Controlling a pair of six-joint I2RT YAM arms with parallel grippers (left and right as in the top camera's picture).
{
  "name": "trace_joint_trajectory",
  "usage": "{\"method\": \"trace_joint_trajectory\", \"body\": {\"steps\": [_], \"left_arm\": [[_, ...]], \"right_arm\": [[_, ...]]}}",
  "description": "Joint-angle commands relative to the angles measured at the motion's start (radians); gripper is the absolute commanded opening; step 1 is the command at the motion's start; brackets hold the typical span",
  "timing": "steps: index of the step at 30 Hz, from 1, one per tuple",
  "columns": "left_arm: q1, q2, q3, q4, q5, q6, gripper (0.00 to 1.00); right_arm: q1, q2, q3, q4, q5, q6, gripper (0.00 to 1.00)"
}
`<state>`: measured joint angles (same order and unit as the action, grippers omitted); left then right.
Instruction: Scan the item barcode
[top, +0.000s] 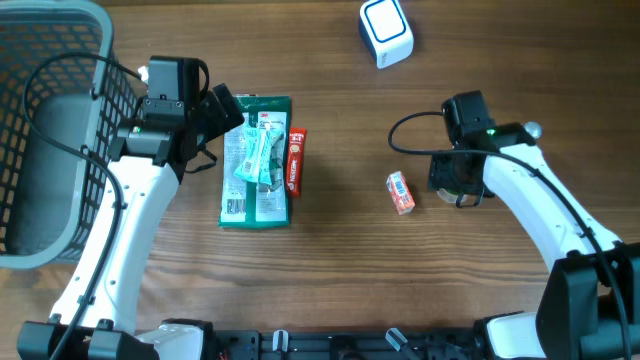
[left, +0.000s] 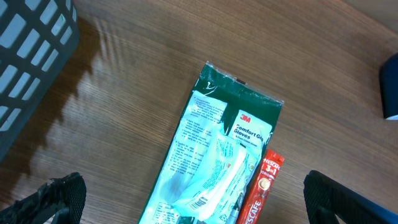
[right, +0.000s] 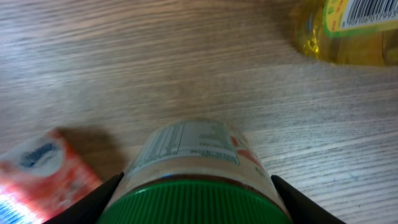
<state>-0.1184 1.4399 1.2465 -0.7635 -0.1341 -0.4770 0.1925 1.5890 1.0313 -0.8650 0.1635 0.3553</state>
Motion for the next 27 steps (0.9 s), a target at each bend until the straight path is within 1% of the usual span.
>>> {"method": "trace_joint_trajectory", "body": {"steps": [1,4,9,11,14,16,17,19,22,27], "left_arm": [[0.003,-0.004,0.013,-0.001,-0.006,0.001,1.0],[0.003,-0.004,0.012,0.0,-0.006,0.001,1.0],[0.003,-0.004,0.013,0.0,-0.006,0.001,1.0],[0.003,-0.004,0.013,0.0,-0.006,0.001,1.0],[0.003,-0.004,0.013,0.0,-0.006,0.001,1.0],[0.003,-0.004,0.013,0.0,-0.006,0.001,1.0],[0.003,-0.004,0.013,-0.001,-0.006,0.001,1.0],[0.003,-0.004,0.013,0.0,-0.006,0.001,1.0],[0.003,-0.004,0.013,0.0,-0.006,0.001,1.0],[0.003,-0.004,0.013,-0.001,-0.006,0.001,1.0]], "right_arm": [[-0.002,-0.009,-0.048,0.068,0.066,0.008,0.25],[-0.002,-0.009,-0.084,0.124,0.073,0.006,0.26],[-0.002,-0.009,-0.119,0.177,0.076,-0.019,0.45],[-0.002,-0.009,-0.124,0.184,0.076,-0.042,0.49],[-0.002,-0.009,-0.124,0.183,0.076,-0.041,0.71],[-0.002,-0.009,-0.124,0.185,0.076,-0.041,0.82],[-0.002,-0.009,-0.124,0.192,0.076,-0.042,0.84],[-0.002,-0.009,-0.121,0.206,0.075,-0.061,0.84],[-0.002,-0.011,-0.077,0.204,0.071,-0.095,0.81],[-0.002,-0.023,0.209,0.05,0.056,-0.127,0.79]]}}
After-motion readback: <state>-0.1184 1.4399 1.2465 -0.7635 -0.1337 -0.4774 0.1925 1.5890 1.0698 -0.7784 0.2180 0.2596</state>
